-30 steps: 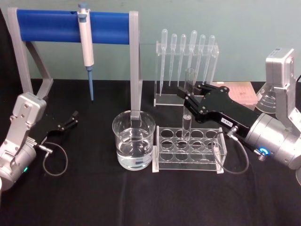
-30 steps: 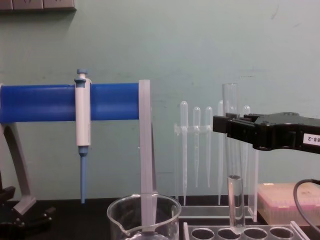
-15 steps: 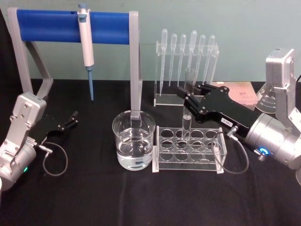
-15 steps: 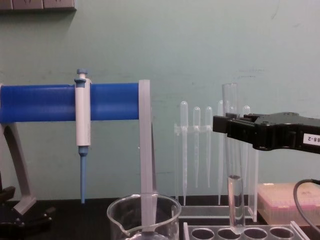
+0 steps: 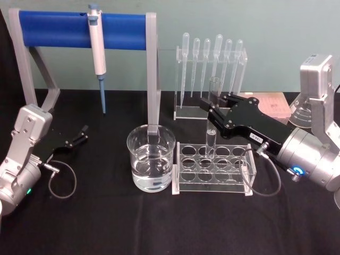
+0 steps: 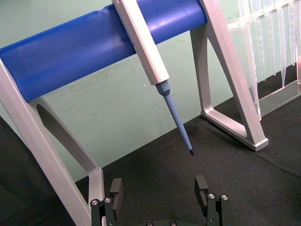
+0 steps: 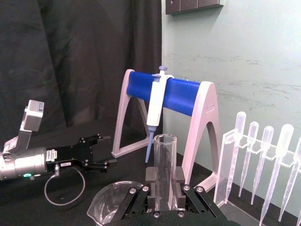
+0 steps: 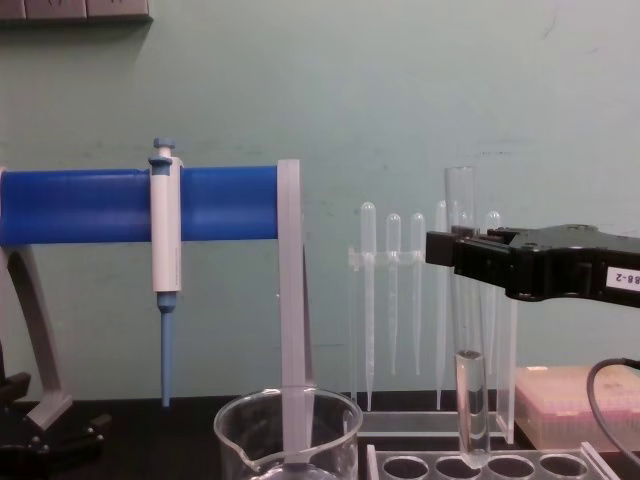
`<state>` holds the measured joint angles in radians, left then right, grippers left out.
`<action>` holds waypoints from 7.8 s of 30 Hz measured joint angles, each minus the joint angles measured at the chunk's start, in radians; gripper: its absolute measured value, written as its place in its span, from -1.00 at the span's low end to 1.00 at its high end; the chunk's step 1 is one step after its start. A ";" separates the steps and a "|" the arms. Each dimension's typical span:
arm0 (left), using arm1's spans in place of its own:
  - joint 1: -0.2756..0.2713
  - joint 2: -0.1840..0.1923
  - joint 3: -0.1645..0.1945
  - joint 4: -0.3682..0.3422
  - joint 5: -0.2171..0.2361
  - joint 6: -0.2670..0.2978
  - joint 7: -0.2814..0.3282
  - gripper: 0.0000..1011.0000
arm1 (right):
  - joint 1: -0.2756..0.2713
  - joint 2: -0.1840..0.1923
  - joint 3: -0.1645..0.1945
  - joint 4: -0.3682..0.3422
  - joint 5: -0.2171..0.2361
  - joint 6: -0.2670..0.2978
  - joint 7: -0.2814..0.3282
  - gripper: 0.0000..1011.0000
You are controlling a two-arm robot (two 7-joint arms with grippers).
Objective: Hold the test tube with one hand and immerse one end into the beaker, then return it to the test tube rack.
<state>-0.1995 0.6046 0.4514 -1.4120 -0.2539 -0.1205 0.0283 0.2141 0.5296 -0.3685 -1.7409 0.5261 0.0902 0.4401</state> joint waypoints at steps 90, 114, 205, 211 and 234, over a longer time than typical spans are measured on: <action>0.000 0.000 0.000 0.000 0.000 0.000 0.000 0.98 | 0.132 -0.247 -0.175 0.352 -0.129 -0.244 0.093 -0.55; 0.000 0.000 0.000 0.000 0.000 0.000 0.000 0.98 | 0.135 -0.246 -0.176 0.352 -0.126 -0.243 0.092 -0.55; 0.000 0.000 0.000 0.000 0.000 0.000 0.000 0.98 | 0.136 -0.246 -0.176 0.352 -0.125 -0.243 0.092 -0.55; 0.000 0.000 0.000 0.000 0.000 0.000 0.000 0.98 | 0.136 -0.246 -0.176 0.352 -0.125 -0.243 0.092 -0.55; 0.000 0.000 0.000 0.000 0.000 0.000 0.000 0.98 | 0.136 -0.246 -0.176 0.352 -0.125 -0.243 0.092 -0.55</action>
<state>-0.1995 0.6047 0.4514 -1.4120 -0.2539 -0.1205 0.0283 0.3497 0.2831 -0.5449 -1.3887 0.4008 -0.1529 0.5318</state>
